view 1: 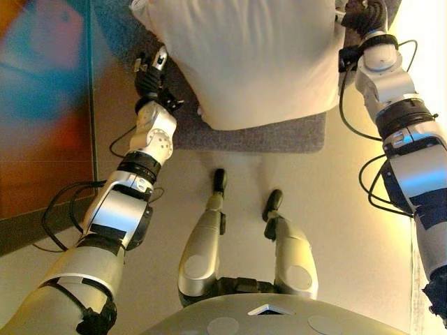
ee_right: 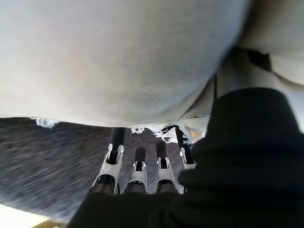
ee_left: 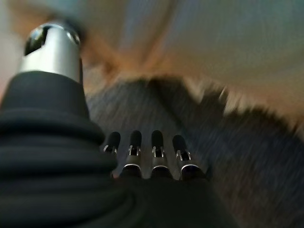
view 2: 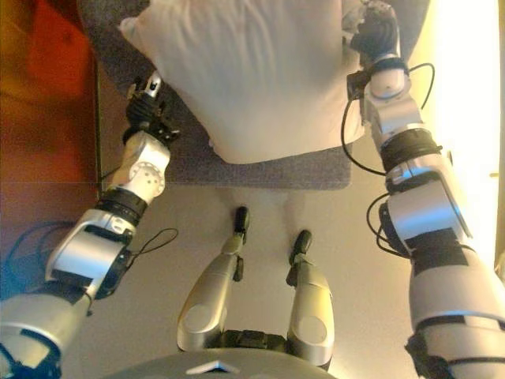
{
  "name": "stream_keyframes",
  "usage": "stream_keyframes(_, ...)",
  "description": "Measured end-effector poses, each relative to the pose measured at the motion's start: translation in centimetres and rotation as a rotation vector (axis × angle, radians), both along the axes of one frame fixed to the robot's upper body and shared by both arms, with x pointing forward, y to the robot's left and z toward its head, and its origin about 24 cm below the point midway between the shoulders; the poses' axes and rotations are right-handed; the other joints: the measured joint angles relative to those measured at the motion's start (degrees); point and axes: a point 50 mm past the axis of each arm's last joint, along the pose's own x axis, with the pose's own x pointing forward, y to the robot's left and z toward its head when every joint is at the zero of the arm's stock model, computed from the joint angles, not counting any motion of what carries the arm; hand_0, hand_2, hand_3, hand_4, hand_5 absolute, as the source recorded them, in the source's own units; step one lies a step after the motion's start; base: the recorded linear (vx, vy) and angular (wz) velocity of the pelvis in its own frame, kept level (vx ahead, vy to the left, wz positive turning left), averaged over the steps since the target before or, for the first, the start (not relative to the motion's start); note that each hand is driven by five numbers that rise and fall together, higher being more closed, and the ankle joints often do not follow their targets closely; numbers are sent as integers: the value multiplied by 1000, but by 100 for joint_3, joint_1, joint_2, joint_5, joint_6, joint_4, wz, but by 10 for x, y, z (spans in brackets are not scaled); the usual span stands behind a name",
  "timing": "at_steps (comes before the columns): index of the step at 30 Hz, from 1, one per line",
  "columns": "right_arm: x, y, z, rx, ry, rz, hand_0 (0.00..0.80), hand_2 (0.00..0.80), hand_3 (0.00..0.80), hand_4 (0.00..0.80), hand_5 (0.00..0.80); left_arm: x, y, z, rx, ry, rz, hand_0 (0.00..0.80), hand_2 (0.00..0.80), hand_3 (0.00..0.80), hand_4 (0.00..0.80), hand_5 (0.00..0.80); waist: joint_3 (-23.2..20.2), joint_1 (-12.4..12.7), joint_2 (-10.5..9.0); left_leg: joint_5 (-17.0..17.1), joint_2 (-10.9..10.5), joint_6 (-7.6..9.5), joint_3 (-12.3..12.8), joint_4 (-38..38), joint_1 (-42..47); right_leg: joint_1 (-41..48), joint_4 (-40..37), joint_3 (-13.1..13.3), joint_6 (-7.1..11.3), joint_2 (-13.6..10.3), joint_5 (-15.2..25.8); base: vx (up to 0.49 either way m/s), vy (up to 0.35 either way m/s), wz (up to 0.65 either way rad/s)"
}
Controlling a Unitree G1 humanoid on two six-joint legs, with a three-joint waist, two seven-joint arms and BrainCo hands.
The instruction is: Pick up the cushion and take it to the sofa
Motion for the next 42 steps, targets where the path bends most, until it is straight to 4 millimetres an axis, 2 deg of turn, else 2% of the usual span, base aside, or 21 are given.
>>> stream_keyframes(3, -4, 4, 14, 4, -71, 47, 0, 0, 0, 0, 0, -6, 16, -2, -8, -9, 38, 0, 0, 0, 0, 0, 0, 65, 1, 0, -24, 0, -60, -9, 76, 114, -9, -65, 15, -21, -21, 7, 4, 13)
stream_keyframes(8, -17, 14, 34, 7, -207, 167, 0, 0, 0, 0, 0, -20, 25, -13, -18, -19, 44, 0, 0, 0, 0, 0, -5, 143, -5, -3, -41, 0, -77, -109, 460, 565, -92, -187, 42, -41, -79, 76, -6, 14)
stream_keyframes(13, -27, 10, 38, 39, -268, 216, 0, 0, 0, 0, 0, -36, 50, -28, -51, -6, 107, 0, 0, 0, 0, 0, -96, 167, -66, -38, -17, -32, -130, -209, 677, 836, -242, -266, 41, 7, -65, 105, -37, 8)
stream_keyframes(17, -38, -16, 15, 23, -235, 184, 0, 0, 0, 0, 0, -55, 61, -37, -61, -27, 110, 0, 0, 0, 0, 0, -204, 301, -117, -24, -15, -13, -126, -372, 1031, 1271, -567, -303, 76, 52, -16, 80, -36, 3)
stream_keyframes(21, -56, -33, -12, 64, -236, 169, 0, 0, 0, 0, 0, -81, 77, -55, -36, -3, 152, 0, 0, 0, 0, 0, -431, 299, -205, -61, -23, -4, -116, -501, 1329, 1816, -1168, -424, 111, 150, 149, 86, -20, 10)
stream_keyframes(25, -86, -27, -35, 72, -297, 215, 0, 0, 0, 0, 0, -109, 87, -61, 5, -16, 186, 0, 0, 0, 0, 0, -639, 290, -350, -157, -16, -37, -77, -502, 1499, 2190, -1645, -427, 100, 244, 302, 72, -6, -1)
stream_keyframes(28, -117, -11, -67, 90, -310, 261, 0, 0, 0, 0, 0, -127, 78, -63, 66, -36, 177, 0, 0, 0, 0, 0, -783, 277, -424, -270, -18, -54, -6, -507, 1755, 2518, -1853, -415, 99, 272, 324, 72, 5, -4)
stream_keyframes(31, -137, -8, -110, 134, -203, 270, 0, 0, 0, 0, 0, -145, 72, -88, 62, 45, 178, 0, 0, 0, 0, 0, -1185, 197, -440, -366, -20, -61, 54, -514, 1848, 2624, -1933, -370, 100, 277, 321, 17, -2, -8)
stream_keyframes(32, -138, -8, -113, 136, -194, 268, 0, 0, 0, 0, 0, -146, 71, -90, 63, 55, 177, 0, 0, 0, 0, 0, -1203, 179, -438, -367, -20, -62, 57, -514, 1863, 2636, -1937, -368, 100, 277, 321, -24, -19, -9)
stream_keyframes(36, -159, -13, -173, 227, 40, 205, 0, 0, 0, 0, 0, -179, 61, -148, 29, 321, 103, 0, 0, 0, 0, 0, -1521, -37, -470, -416, 1, -77, 167, -539, 2037, 2785, -1994, -262, 96, 291, 320, -40, -19, -13)
stream_keyframes(39, -182, -24, -240, 310, 338, 87, 0, 0, 0, 0, 0, -211, 56, -200, 12, 592, 69, 0, 0, 0, 0, 0, -1667, -195, -502, -460, 9, -82, 209, -547, 2185, 2914, -1996, -223, 94, 289, 299, -26, -10, -7)
stream_keyframes(41, -208, -26, -293, 398, 592, -9, 0, 0, 0, 0, 0, -239, 53, -233, -8, 778, 73, 0, 0, 0, 0, 0, -1737, -221, -507, -545, 26, -69, 292, -549, 2268, 2980, -1996, -141, 91, 292, 293, -12, -8, -16)
stream_keyframes(42, -221, -26, -310, 420, 675, -44, 0, 0, 0, 0, 0, -250, 51, -242, -18, 834, 73, 0, 0, 0, 0, 0, -1770, -222, -507, -554, 33, -72, 326, -550, 2302, 2981, -1996, -106, 89, 293, 293, -5, -6, -21)
